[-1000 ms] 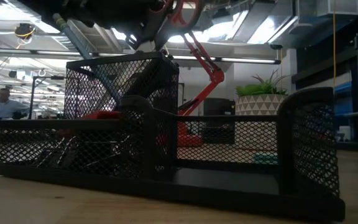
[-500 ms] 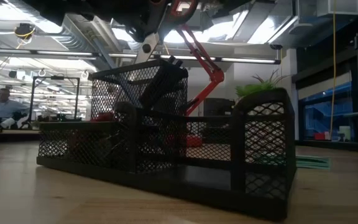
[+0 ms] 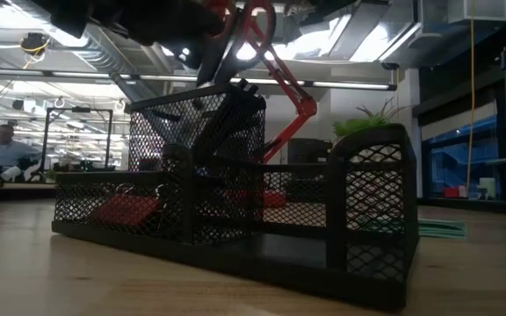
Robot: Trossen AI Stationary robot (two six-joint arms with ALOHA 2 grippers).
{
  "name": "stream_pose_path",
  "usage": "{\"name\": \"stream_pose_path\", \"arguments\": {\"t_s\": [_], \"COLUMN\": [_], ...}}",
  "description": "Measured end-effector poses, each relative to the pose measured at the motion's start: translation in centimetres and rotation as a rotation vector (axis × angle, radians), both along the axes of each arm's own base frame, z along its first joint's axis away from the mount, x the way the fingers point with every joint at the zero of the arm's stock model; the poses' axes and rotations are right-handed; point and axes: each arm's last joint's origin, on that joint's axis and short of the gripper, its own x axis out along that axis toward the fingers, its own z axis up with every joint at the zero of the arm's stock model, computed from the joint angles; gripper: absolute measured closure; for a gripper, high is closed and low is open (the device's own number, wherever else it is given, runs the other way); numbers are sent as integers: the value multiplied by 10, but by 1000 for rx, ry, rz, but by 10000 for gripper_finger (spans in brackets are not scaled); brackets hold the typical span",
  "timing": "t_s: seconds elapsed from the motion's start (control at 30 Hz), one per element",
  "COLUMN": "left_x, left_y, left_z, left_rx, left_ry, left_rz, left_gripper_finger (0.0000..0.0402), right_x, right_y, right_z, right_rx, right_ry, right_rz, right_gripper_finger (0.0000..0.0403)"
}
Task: Pick and place office supplies into organizer
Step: Put the black scissors into the black desk organizer
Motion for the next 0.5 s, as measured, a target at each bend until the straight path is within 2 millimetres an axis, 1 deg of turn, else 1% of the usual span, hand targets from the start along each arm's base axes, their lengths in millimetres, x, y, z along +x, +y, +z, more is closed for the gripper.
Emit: {"name": "stream_pose_path", "arguments": {"t_s": [0.1, 0.33, 0.5], "left_x": [1, 8, 9], "left_y": [0, -3, -4], "left_z": [-3, -18, -21], "left_rx": [3, 0, -14], "left_ry": [16, 67, 75], "left_rz": [0, -26, -49], "left_gripper_finger": [373, 373, 368], "right_x": [0, 0, 0], "right_y": [0, 0, 0], "right_z": [0, 0, 0], "right_rx": [0, 14, 16], "right_ry": [0, -12, -14], "right_rz": [0, -11, -14], "right_gripper_finger": [269, 269, 269]}}
